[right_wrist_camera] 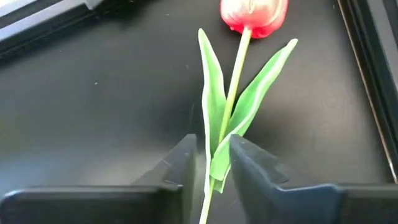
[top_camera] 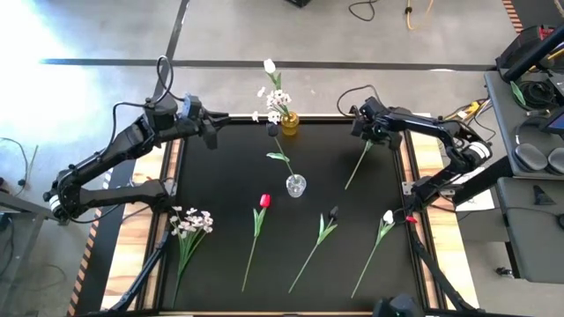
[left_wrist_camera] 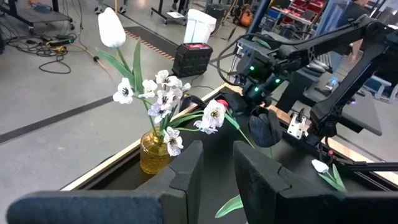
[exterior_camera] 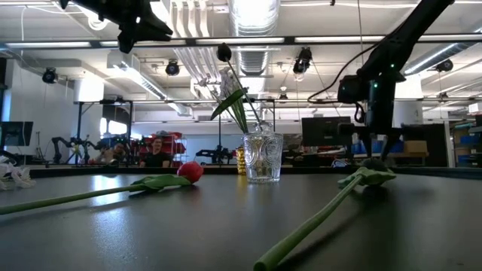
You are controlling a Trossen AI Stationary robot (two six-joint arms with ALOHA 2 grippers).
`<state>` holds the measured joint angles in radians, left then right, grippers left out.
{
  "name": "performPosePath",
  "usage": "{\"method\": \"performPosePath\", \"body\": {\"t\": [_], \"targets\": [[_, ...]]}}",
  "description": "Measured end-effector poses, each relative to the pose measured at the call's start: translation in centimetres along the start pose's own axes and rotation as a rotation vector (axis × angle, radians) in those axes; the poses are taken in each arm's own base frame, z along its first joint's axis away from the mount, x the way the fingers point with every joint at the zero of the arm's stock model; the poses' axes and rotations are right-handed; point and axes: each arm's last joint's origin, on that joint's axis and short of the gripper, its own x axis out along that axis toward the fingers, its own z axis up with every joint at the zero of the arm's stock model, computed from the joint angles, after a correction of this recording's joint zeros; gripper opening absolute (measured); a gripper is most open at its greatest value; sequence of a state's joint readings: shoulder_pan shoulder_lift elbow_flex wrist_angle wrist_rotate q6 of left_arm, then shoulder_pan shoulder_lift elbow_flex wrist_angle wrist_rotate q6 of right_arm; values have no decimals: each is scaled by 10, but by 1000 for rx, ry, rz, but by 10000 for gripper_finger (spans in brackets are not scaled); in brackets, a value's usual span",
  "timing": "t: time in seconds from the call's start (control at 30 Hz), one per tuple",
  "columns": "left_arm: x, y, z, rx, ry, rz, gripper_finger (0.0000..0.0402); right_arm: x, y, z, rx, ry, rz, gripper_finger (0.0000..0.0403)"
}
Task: Sort flowers into vase by color
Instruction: Put the top red tulip into the transparent vase
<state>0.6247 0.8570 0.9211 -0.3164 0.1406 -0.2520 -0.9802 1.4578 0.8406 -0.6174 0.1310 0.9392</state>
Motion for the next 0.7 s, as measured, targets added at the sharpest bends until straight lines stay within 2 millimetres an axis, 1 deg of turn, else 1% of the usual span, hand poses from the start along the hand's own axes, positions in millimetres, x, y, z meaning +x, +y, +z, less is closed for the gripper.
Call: {"method": "performPosePath", "body": {"t": [0.17, 0.23, 0.33, 0.43, 0.6, 0.7], "targets": [[1, 0, 0, 1, 5, 1, 75, 13, 1, -1, -4, 23, -46, 155], [2, 0, -1, 1, 6, 2, 75, 15, 3, -1, -2, 7, -63, 167], [2, 0, -1, -2, 6, 2, 75, 16, 4, 0, 1, -10, -73, 167], [2, 0, -1, -4, 6, 2, 75, 16, 4, 0, -8, -11, -73, 141], [2, 0, -1, -5, 6, 2, 75, 18, 4, 0, -11, -23, -77, 62], [2, 0, -1, -4, 6, 2, 75, 19, 5, 0, -13, -27, -81, 27]]}}
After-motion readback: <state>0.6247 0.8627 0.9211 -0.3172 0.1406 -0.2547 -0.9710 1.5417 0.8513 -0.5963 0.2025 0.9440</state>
